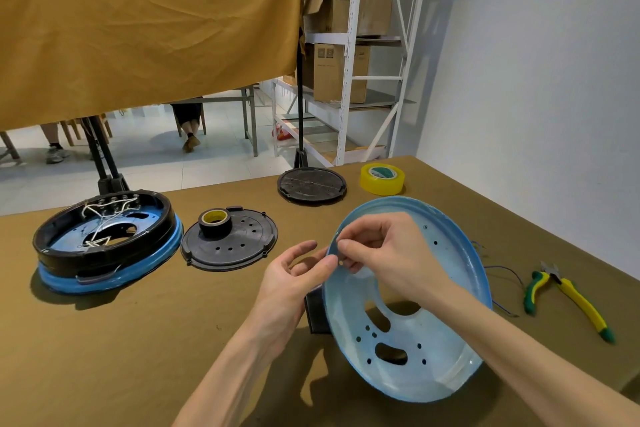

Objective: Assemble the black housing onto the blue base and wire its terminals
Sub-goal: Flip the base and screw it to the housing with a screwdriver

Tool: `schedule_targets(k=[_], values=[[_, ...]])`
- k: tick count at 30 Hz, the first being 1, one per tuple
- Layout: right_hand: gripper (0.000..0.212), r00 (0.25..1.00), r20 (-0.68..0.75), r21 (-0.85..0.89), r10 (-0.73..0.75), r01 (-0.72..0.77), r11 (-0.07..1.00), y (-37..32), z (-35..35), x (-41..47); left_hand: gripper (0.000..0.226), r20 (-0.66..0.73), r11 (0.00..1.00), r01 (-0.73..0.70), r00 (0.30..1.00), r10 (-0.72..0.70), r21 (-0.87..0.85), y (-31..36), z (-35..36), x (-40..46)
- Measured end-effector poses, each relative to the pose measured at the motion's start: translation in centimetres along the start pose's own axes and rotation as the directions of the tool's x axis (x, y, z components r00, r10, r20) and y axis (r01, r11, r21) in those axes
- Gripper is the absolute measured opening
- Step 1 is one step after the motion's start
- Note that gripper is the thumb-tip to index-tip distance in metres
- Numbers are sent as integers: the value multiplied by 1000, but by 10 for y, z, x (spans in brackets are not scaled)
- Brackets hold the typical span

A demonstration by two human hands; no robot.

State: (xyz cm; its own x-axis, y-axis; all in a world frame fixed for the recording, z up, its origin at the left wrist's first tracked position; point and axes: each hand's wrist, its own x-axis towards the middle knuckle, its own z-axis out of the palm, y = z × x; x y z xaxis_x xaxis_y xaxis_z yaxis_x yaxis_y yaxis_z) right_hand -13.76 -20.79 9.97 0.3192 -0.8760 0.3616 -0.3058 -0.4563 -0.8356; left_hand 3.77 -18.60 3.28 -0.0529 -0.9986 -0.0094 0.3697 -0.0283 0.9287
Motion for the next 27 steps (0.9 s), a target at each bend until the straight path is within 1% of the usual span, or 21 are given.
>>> schedule_targets(k=[2, 3, 5, 8, 9, 12, 14, 16, 17, 18, 20, 21, 22, 23, 25, 27], values=[[8, 999, -32, 28, 12, -12, 1000, 1, -3, 0, 71, -17, 1000, 9, 1000, -10, -12, 0, -1, 0], [9, 999, -18, 56, 41, -40, 998, 2, -4, 0, 71, -22, 1000, 14, 1000, -14, -11, 0, -2, 0], [11, 991, 27, 143, 135, -137, 980, 1, -5, 3, 71, -20, 1000, 21, 1000, -21, -6, -1, -3, 1], [15, 961, 24, 299, 274, -268, 916, 1, -11, 14, 69, 10, 999, 34, 999, -34, -11, -2, -3, 1], [15, 956, 39, 315, 290, -287, 905, 1, -13, 16, 69, 19, 999, 39, 999, -38, -14, -3, -3, 1], [13, 952, 109, 264, 287, -306, 915, 4, -10, 15, 74, 40, 999, 45, 998, -44, -21, -4, -6, 1], [16, 946, 92, 286, 311, -324, 902, 7, -10, 16, 77, 49, 999, 45, 998, -45, -8, -5, -6, 1], [21, 938, 57, 351, 343, -340, 873, 8, -13, 17, 83, 50, 998, 57, 997, -56, -8, -5, -5, 1], [20, 944, 61, 349, 324, -324, 879, 9, -13, 17, 85, 49, 998, 63, 997, -63, -13, -6, -5, 2], [17, 959, 74, 307, 274, -283, 909, 9, -13, 15, 84, 48, 997, 70, 996, -69, -20, -7, -6, 3], [12, 988, 94, 148, 122, -135, 980, 12, -6, 7, 76, 53, 995, 87, 995, -85, -41, -9, -8, 4], [12, 994, 92, 78, 55, -62, 995, 14, -2, 3, 71, 54, 994, 96, 994, -94, -45, -9, -9, 5], [12, 997, 75, 45, 22, -25, 999, 16, 1, 2, 69, 50, 994, 105, 993, -102, -44, -10, -10, 5], [12, 999, 47, 59, 25, -28, 998, 18, 1, 3, 69, 45, 993, 111, 993, -110, -38, -11, -11, 5], [13, 995, 5, 161, 99, -98, 982, 21, -1, 7, 71, 31, 993, 117, 993, -116, -12, -12, -10, 5], [11, 981, 24, 232, 193, -193, 953, 24, -2, 14, 71, 10, 991, 132, 991, -132, 7, -15, -9, 6]])
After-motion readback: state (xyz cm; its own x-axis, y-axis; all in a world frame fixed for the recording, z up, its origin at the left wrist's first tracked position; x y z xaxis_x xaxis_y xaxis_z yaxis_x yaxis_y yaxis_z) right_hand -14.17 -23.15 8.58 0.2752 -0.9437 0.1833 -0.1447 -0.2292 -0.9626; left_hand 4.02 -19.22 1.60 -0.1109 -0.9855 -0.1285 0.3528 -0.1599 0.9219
